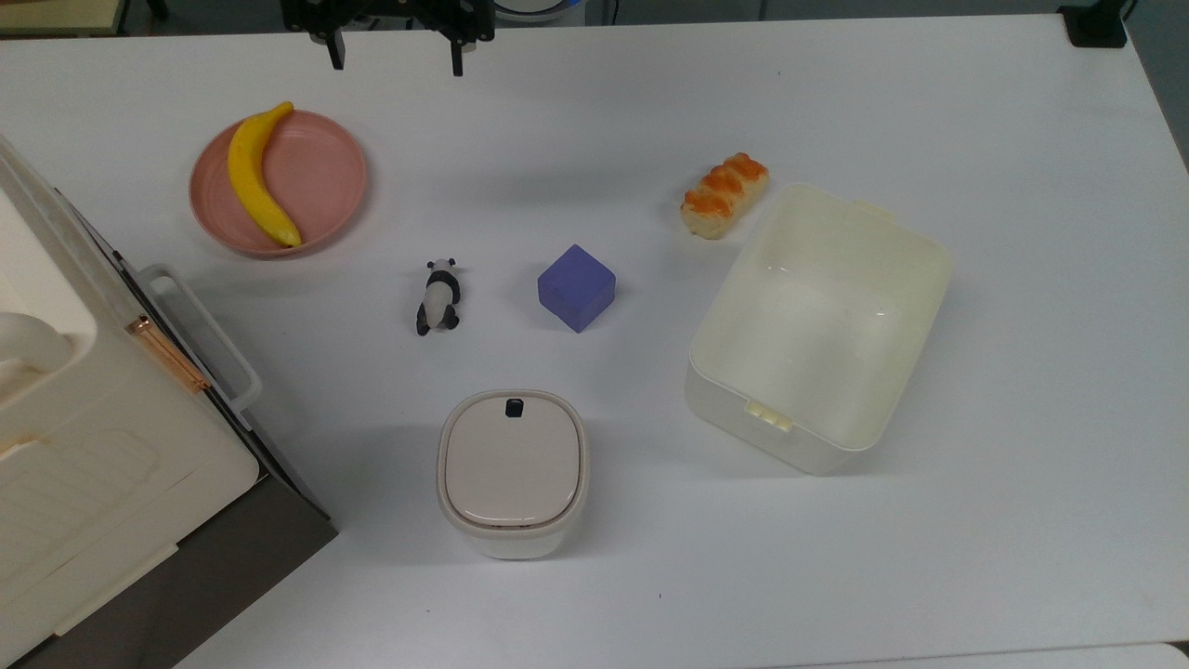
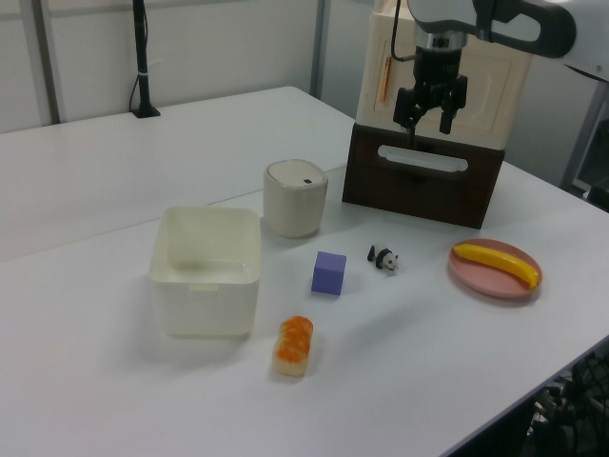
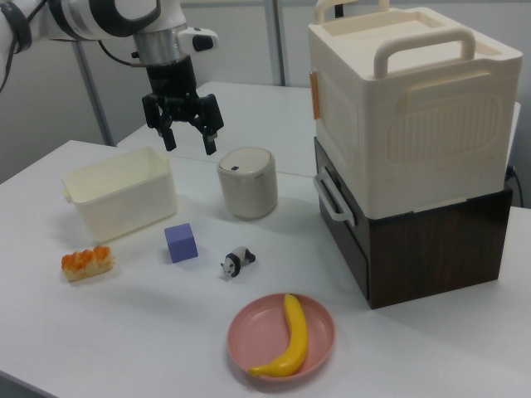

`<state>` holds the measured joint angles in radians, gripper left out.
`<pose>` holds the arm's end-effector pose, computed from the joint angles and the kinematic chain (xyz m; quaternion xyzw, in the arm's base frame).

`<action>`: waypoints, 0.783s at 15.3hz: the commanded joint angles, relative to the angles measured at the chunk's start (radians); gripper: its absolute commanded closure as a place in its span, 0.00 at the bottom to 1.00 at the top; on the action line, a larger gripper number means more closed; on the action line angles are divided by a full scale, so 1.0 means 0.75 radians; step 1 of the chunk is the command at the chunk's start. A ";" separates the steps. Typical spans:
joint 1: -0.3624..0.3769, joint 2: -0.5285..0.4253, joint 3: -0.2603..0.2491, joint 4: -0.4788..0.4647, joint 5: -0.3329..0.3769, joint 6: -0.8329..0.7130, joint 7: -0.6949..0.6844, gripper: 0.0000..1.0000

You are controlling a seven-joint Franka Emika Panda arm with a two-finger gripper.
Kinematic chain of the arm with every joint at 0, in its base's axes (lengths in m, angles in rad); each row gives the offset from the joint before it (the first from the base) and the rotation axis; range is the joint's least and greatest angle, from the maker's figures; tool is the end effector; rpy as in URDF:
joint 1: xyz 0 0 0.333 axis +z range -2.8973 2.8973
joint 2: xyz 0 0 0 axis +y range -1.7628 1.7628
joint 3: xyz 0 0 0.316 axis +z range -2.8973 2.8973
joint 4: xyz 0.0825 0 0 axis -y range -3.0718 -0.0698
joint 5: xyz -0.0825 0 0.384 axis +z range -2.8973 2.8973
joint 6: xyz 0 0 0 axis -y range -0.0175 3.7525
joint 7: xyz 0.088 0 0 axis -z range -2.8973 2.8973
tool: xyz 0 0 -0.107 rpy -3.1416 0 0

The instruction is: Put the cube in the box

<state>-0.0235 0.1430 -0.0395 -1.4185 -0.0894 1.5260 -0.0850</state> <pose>0.5923 -0.0455 0.6106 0.9987 0.0099 -0.0211 0.0461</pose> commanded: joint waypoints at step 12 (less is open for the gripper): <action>0.011 -0.027 -0.001 -0.033 0.021 -0.012 0.025 0.00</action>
<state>-0.0232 0.1454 -0.0384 -1.4192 -0.0857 1.5260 -0.0849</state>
